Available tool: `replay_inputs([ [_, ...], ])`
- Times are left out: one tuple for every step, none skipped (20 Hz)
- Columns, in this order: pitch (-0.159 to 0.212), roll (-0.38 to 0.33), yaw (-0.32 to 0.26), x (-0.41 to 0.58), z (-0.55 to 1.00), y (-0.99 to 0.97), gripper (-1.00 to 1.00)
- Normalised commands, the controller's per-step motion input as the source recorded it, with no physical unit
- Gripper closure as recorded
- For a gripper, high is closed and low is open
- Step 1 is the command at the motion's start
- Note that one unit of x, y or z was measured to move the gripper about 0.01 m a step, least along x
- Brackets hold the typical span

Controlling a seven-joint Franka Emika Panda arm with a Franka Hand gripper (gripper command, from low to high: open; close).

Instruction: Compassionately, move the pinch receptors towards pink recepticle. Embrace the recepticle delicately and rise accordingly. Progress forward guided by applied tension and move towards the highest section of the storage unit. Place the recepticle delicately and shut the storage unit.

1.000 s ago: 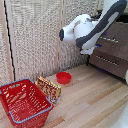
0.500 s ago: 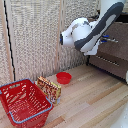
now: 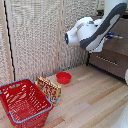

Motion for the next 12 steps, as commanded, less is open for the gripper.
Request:
replay_inputs([
  [-0.015, -0.087, 0.000, -0.189, 0.57, -0.75, 1.00],
  [-0.005, -0.078, 0.000, -0.177, 0.56, -0.77, 1.00],
  [-0.010, -0.060, 0.000, -0.166, 0.52, -0.83, 1.00],
  [-0.017, -0.048, 0.000, -0.169, 0.50, -0.87, 1.00],
  [-0.022, -0.021, 0.000, -0.189, 0.47, -0.94, 1.00],
  [-0.028, -0.003, 0.000, -0.191, 0.43, -0.98, 1.00],
  [-0.028, 0.000, 0.000, -0.186, 0.41, -1.00, 1.00],
  [-0.030, 0.000, 0.000, -0.166, 0.37, -1.00, 1.00],
  [-0.024, 0.000, 0.000, -0.146, 0.36, -0.99, 1.00],
  [-0.026, 0.000, 0.000, -0.129, 0.35, -0.99, 1.00],
  [-0.029, 0.000, 0.000, -0.120, 0.33, -0.99, 1.00],
  [-0.038, 0.000, 0.000, -0.129, 0.31, -1.00, 1.00],
])
